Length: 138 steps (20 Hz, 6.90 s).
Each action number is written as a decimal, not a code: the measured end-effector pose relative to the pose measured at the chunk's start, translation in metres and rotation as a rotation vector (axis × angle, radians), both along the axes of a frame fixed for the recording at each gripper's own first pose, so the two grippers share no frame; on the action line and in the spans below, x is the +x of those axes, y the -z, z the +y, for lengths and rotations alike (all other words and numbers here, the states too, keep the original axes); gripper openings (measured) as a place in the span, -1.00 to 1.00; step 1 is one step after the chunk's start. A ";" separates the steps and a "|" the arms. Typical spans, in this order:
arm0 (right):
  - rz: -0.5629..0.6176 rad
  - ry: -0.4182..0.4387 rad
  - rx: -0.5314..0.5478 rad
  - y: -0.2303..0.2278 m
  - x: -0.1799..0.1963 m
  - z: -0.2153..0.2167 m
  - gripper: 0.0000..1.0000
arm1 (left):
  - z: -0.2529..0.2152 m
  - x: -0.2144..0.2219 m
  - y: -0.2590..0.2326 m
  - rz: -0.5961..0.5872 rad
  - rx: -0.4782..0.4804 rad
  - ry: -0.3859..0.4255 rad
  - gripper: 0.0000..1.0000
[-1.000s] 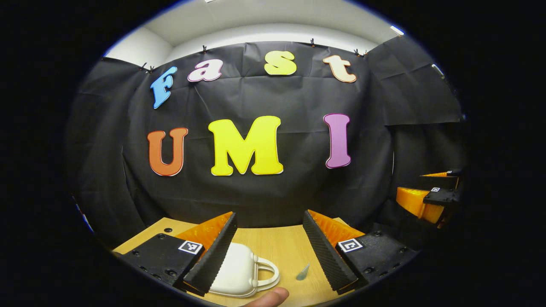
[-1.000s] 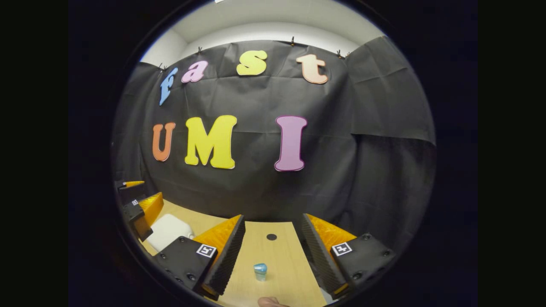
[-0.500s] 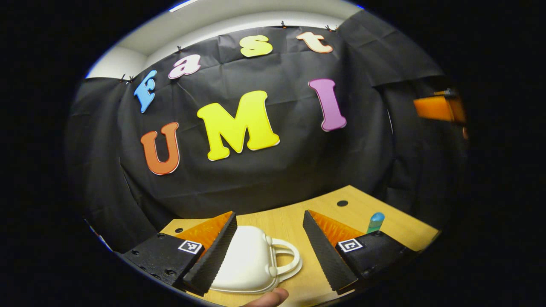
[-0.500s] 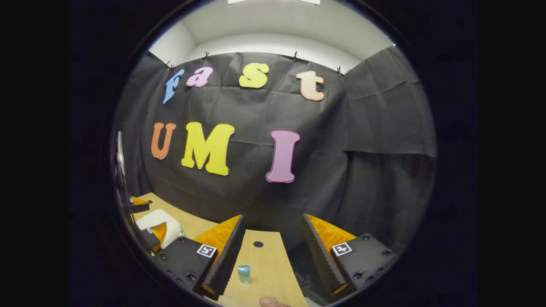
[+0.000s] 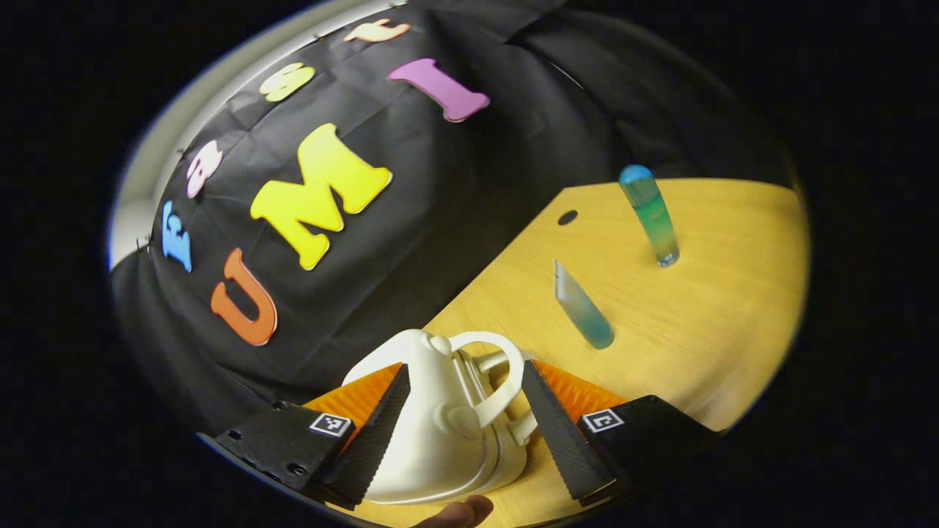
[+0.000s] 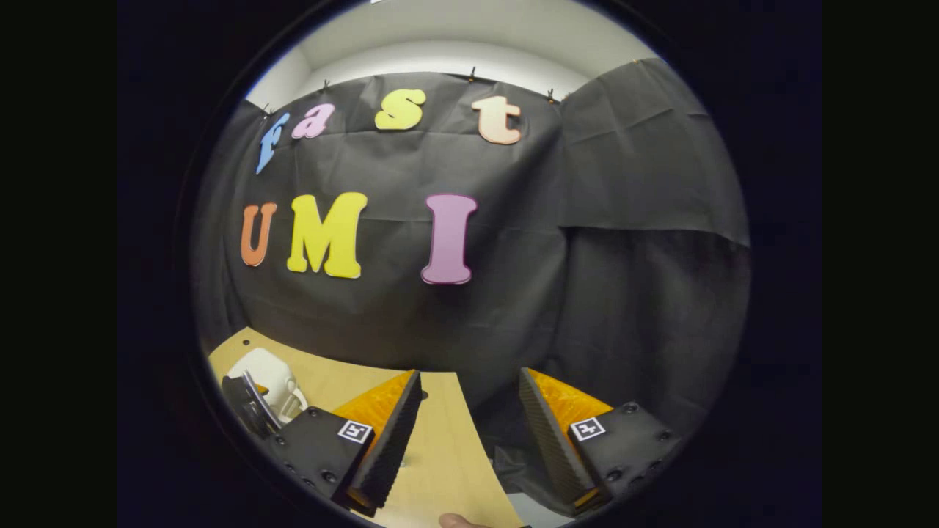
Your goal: First open the suitcase, pack the skin care products into it, and then close the suitcase.
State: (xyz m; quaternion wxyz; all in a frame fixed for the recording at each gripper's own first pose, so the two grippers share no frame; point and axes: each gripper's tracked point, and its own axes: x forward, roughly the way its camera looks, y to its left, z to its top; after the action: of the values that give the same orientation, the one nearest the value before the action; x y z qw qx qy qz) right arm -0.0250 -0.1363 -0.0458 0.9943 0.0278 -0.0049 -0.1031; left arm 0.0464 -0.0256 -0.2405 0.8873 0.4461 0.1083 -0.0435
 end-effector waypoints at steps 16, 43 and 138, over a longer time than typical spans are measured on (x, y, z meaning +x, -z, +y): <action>0.153 0.016 0.039 0.079 -0.025 -0.034 0.59 | 0.045 0.045 0.021 0.022 0.617 -0.105 -0.40; 0.186 -0.114 -0.015 0.052 0.047 0.159 0.56 | 0.282 0.029 -0.170 -0.042 -0.324 -0.150 -0.92; 0.489 -0.466 -0.144 0.224 0.163 0.145 0.57 | -0.140 0.010 0.018 0.472 -0.849 -0.104 -0.17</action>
State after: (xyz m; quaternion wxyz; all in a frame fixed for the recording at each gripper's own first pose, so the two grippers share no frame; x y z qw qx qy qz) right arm 0.1376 0.0084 -0.2698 0.9622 -0.0677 0.2327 0.1240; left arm 0.0566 -0.1657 -0.2585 0.9431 0.0169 0.3014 -0.1394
